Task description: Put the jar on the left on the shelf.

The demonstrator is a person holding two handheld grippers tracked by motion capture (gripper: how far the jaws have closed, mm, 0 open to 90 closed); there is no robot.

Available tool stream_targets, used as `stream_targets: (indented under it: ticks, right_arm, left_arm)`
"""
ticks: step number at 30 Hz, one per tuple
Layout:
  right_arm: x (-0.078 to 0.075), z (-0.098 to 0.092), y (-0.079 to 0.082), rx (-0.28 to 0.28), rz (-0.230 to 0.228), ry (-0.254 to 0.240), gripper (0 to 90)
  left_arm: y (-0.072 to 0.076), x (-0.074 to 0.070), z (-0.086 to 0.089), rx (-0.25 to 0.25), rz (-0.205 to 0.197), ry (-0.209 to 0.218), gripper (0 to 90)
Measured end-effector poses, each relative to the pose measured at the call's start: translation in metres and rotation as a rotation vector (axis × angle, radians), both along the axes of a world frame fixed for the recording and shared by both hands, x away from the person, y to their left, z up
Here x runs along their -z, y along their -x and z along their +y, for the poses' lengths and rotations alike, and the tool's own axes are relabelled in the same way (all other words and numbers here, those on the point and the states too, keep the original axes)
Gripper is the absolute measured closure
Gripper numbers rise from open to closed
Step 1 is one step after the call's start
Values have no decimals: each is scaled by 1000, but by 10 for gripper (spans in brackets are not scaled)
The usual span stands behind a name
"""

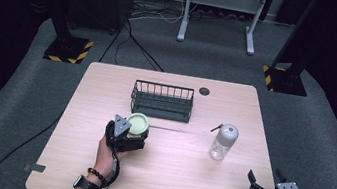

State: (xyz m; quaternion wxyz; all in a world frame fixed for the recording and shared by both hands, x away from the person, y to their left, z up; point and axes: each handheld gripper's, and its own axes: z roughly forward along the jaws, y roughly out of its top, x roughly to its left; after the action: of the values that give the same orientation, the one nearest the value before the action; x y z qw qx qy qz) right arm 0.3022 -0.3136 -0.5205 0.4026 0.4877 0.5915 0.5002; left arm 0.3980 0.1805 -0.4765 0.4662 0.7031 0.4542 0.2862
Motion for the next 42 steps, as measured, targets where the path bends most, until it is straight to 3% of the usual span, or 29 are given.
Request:
stream_targets:
  ticks: [17,42]
  right_arm:
    - [0,0,0,-5,-2,1,8]
    - [0,0,0,-8,-1,2,9]
  left_arm:
    - [-23,-5,-5,-10,6,-7,110]
    - [-49,-37,-3,-28,-28,3,109]
